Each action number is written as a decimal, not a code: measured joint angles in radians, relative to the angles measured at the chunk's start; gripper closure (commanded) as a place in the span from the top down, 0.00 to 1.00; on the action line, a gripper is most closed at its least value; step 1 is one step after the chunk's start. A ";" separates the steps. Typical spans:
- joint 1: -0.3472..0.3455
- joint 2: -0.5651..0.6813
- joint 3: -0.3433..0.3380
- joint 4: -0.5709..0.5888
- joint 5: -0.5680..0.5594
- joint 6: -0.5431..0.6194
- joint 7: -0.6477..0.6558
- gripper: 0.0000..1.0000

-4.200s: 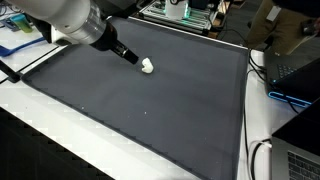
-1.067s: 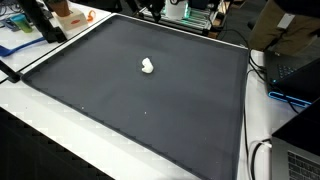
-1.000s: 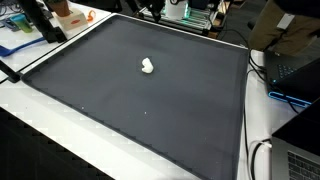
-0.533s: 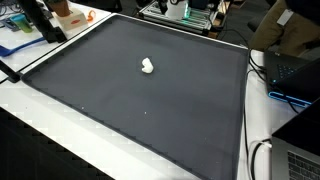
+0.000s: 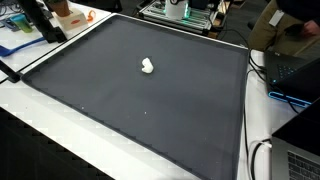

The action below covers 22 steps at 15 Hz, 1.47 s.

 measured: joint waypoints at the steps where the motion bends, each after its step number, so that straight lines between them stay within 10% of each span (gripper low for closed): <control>1: -0.001 0.010 0.000 0.006 0.000 0.000 0.000 1.00; 11: -0.002 0.000 0.015 -0.028 0.035 0.015 -0.019 1.00; 22: 0.000 -0.357 0.048 -0.375 0.306 0.159 -0.021 1.00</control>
